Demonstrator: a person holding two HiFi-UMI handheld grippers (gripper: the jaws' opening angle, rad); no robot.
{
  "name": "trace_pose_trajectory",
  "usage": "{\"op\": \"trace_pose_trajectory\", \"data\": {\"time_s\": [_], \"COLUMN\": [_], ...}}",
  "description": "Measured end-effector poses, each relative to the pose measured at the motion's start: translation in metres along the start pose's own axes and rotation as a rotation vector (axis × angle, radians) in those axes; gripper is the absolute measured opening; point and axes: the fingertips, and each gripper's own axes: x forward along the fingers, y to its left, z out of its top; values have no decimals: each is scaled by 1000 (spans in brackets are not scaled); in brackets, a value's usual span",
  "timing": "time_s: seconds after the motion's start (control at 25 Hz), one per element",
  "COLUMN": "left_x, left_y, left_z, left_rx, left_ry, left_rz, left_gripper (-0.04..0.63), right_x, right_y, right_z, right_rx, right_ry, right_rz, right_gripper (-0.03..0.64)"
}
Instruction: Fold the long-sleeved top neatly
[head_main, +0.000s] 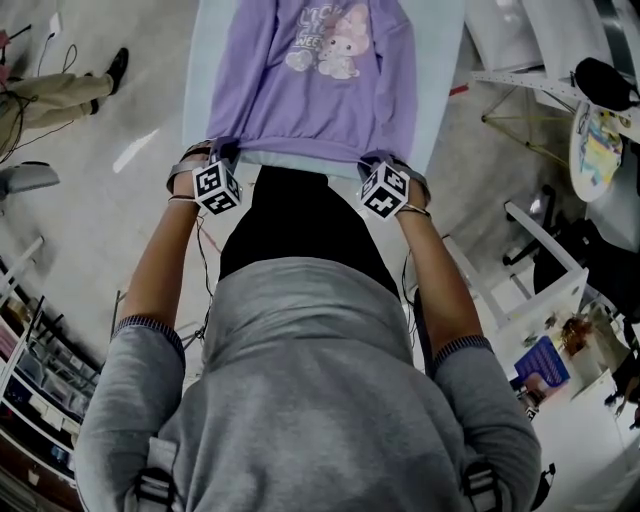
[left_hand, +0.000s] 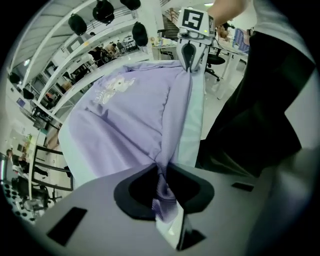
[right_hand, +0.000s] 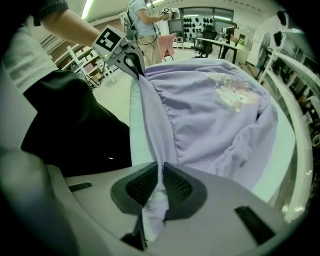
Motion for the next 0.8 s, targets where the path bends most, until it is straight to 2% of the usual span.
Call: {"op": "trace_pose_trajectory", "data": {"time_s": [0.04, 0.12, 0.16, 0.28, 0.4, 0.48, 0.6, 0.8], "left_x": [0, -2, -5, -23, -49, -66, -85, -86], "left_y": [1, 5, 8, 20, 36, 52, 73, 79], "left_z": [1, 5, 7, 18, 40, 62, 104, 178], "left_rx": [-25, -78, -106, -204, -305, -342, -322, -188], "left_ry": [-5, -24, -37, -105, -196, -259, -336, -378], "left_rz": [-11, -38, -52, -84, -89, -71, -55, -70], "left_gripper": [99, 165, 204, 272, 293, 293, 293, 293], "right_x": [0, -4, -9, -32, -58, -75, -94, -104], "right_y": [0, 0, -3, -17, -32, -43, -54, -64], "right_z": [1, 5, 7, 9, 2, -4, -17, -54], "right_rx": [14, 45, 59, 109, 185, 244, 354, 549], "right_ry": [-6, -24, -38, -86, -123, -153, -187, -239], "right_rz": [12, 45, 50, 23, -7, -38, -96, -158], "right_gripper": [61, 157, 175, 203, 213, 215, 216, 218]}}
